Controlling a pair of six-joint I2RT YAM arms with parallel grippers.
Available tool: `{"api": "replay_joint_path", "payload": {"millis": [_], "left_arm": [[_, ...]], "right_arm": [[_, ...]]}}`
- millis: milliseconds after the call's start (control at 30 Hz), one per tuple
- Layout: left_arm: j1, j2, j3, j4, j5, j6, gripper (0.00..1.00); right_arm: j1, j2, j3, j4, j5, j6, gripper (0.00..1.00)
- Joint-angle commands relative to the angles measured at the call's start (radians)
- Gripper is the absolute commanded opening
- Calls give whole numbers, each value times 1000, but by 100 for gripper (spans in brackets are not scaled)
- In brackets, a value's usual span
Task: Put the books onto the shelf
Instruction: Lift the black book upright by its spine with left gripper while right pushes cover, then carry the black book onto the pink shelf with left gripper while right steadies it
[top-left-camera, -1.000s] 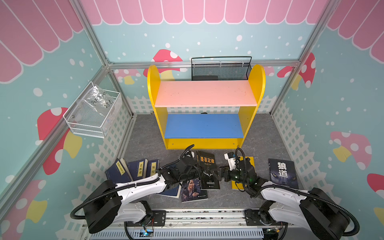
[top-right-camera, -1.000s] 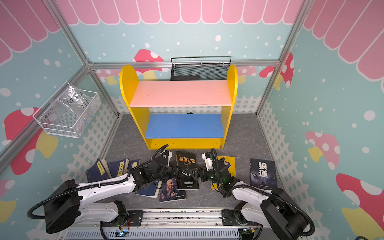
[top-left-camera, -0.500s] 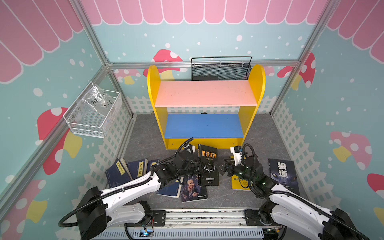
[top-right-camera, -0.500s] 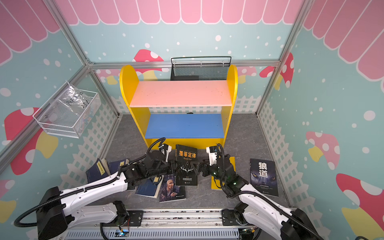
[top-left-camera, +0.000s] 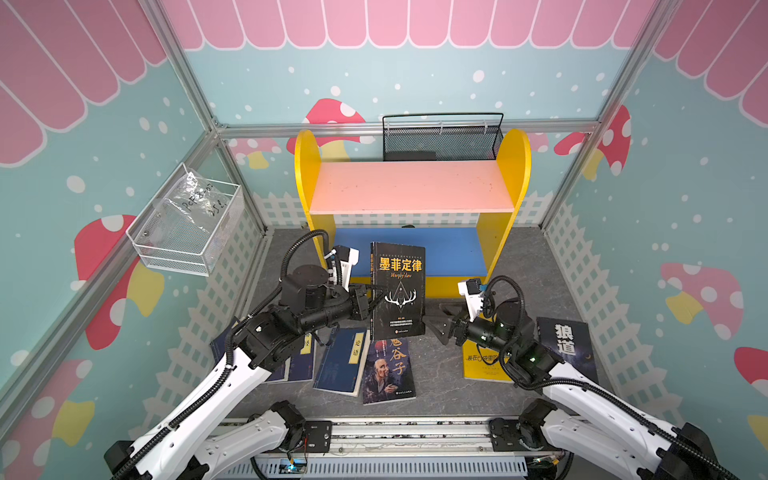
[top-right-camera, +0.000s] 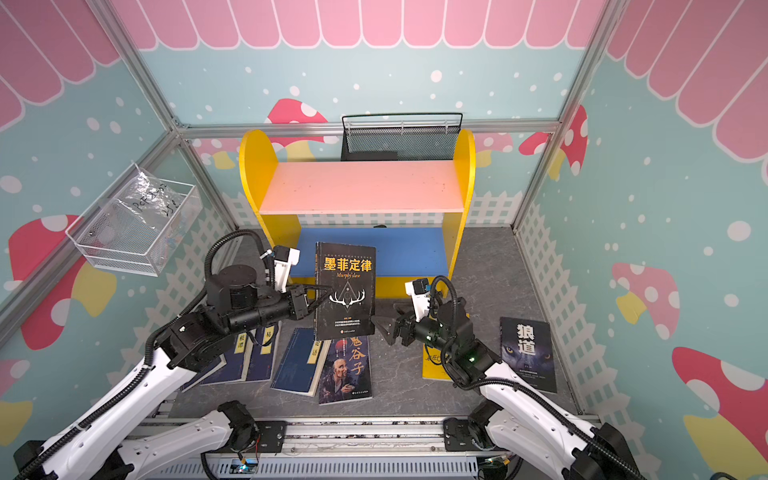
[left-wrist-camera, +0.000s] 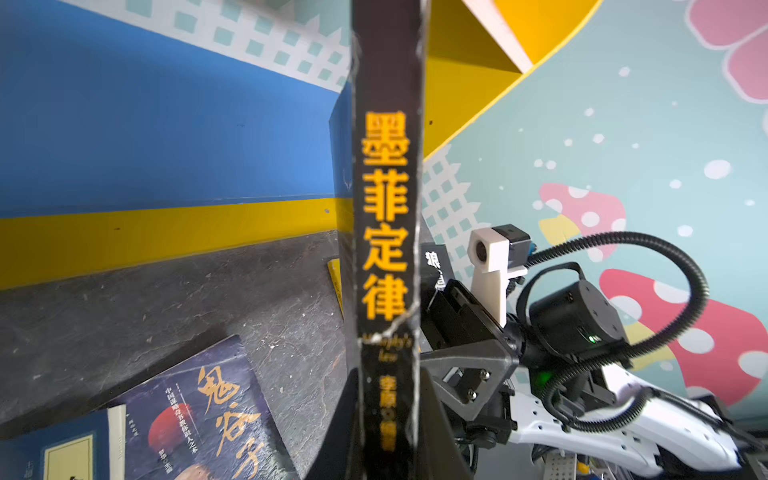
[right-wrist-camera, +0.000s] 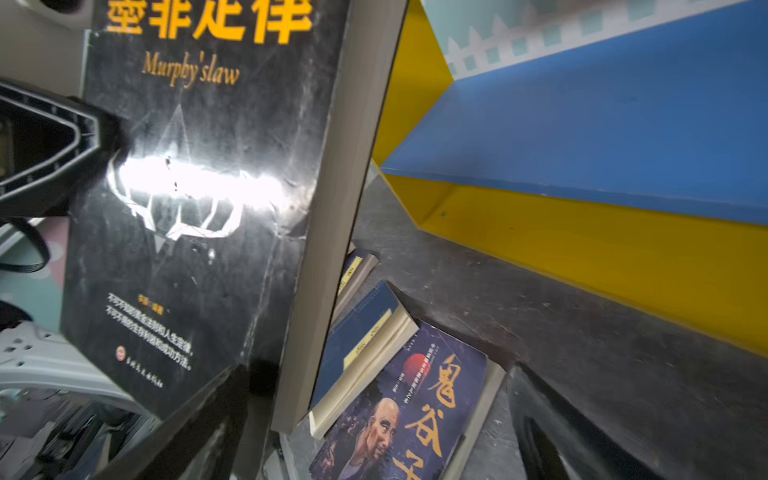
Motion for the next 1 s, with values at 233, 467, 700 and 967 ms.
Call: {"api": "replay_joint_path", "payload": {"millis": [233, 467, 700, 967], "left_arm": [[43, 52, 136, -12, 283, 115, 0], [62, 85, 241, -24, 324, 189, 0], [63, 57, 354, -101, -33, 316, 0], [76, 49, 438, 65, -440, 395, 0]], "right_arm": [[-3, 125, 33, 433, -284, 127, 96], [-3, 176, 1, 544, -333, 190, 90], [-3, 153, 0, 529, -282, 173, 96], [-3, 127, 325, 102, -126, -157, 99]]}}
